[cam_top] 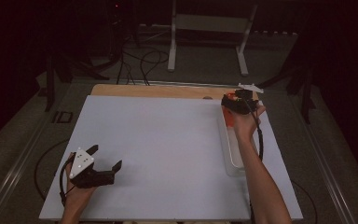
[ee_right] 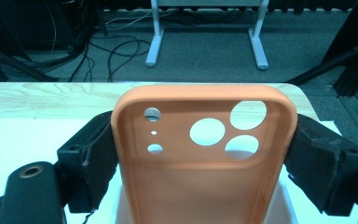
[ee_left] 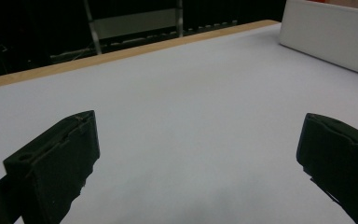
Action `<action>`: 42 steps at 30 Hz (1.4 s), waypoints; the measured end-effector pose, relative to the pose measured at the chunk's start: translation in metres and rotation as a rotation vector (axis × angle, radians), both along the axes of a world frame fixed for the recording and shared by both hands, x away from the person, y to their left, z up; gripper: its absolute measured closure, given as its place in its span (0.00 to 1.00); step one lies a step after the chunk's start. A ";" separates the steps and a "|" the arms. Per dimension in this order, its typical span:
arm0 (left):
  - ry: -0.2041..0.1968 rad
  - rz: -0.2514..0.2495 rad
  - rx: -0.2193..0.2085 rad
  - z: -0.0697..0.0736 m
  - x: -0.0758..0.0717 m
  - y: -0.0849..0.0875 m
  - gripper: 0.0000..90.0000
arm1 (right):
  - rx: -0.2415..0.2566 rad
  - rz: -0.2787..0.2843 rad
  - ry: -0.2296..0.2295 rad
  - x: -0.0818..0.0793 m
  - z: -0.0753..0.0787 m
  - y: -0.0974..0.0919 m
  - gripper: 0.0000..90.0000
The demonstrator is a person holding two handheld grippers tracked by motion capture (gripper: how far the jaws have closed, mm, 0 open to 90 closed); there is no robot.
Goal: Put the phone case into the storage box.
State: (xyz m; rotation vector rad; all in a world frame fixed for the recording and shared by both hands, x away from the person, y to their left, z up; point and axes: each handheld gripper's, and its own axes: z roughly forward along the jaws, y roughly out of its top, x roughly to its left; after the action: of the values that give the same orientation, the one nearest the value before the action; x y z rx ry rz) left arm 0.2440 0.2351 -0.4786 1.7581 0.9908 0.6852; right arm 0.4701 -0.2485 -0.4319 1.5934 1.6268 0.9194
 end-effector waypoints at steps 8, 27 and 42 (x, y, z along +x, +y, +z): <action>-0.001 0.001 -0.002 0.000 0.000 0.000 0.00 | -0.003 0.006 0.010 0.001 -0.002 0.001 0.18; -0.002 0.002 -0.002 0.000 0.000 0.001 0.00 | -0.014 0.012 0.032 0.003 -0.007 0.000 0.18; 0.003 -0.001 0.004 0.000 0.000 0.000 0.00 | -0.010 0.019 0.014 0.003 -0.009 -0.001 0.17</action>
State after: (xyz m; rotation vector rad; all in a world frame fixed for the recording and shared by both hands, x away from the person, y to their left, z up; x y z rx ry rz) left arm 0.2441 0.2348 -0.4790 1.7636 0.9917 0.6847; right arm 0.4727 -0.2495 -0.4414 1.5836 1.6562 0.9103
